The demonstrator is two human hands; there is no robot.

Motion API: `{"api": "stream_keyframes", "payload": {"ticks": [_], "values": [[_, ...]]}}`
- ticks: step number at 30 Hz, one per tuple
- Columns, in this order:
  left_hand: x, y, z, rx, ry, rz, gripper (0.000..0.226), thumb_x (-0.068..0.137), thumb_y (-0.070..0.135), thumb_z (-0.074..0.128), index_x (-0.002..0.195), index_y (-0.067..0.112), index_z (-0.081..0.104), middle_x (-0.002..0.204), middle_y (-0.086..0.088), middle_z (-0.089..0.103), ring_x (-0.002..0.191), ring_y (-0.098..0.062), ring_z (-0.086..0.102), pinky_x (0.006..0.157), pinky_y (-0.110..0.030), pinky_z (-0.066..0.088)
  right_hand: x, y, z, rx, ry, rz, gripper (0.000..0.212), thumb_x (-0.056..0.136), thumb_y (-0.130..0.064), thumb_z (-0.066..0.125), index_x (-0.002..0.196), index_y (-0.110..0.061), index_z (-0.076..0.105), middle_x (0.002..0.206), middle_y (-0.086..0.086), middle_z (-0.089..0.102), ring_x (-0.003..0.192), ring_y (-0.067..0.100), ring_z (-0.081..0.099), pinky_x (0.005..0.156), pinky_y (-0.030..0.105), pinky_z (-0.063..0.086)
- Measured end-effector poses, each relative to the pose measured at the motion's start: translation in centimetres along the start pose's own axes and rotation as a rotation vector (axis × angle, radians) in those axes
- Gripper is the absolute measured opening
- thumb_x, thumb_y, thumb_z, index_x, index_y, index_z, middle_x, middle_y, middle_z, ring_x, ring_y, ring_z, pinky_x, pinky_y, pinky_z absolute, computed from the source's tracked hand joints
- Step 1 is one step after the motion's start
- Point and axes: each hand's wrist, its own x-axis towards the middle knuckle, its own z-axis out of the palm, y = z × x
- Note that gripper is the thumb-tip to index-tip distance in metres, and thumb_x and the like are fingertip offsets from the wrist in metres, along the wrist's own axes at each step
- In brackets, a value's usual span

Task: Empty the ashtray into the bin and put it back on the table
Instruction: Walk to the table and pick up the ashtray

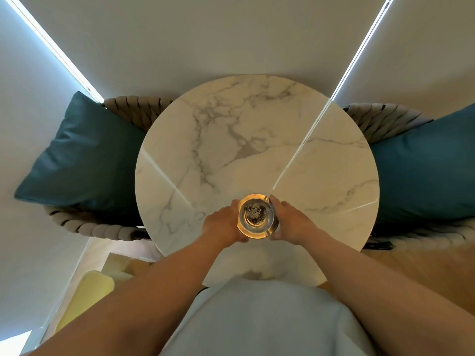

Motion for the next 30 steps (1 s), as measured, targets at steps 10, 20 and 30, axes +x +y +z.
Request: {"api": "stream_keyframes", "payload": {"ticks": [10,20,30], "values": [[-0.8,-1.8,0.5,0.006,0.0,0.024,0.086,0.063,0.046,0.084,0.13,0.023,0.035,0.109,0.0,0.065,0.096,-0.025,0.065,0.077,-0.039,0.052,-0.3,-1.3,1.5,0.001,-0.01,0.018,0.117,0.068,-0.034,0.086,0.155,-0.02,0.01,0.133,0.014,0.048,0.115,0.034,0.057,0.093,0.045,0.051],[-1.0,-3.9,1.3,0.019,-0.033,0.084,0.088,0.063,0.047,0.084,0.131,0.023,0.034,0.113,-0.001,0.063,0.099,-0.026,0.064,0.07,-0.034,0.045,-0.8,-2.6,3.8,0.012,0.013,0.082,0.112,0.067,-0.034,0.087,0.152,-0.022,0.015,0.129,0.013,0.05,0.112,0.034,0.058,0.09,0.045,0.052],[-2.6,-5.4,2.3,0.034,-0.044,0.113,0.09,0.061,0.048,0.084,0.132,0.023,0.034,0.11,-0.002,0.065,0.096,-0.026,0.065,0.072,-0.036,0.049,-2.2,-3.7,6.2,0.058,0.025,0.092,0.112,0.068,-0.035,0.087,0.152,-0.021,0.015,0.13,0.014,0.049,0.114,0.034,0.057,0.093,0.045,0.051]]}}
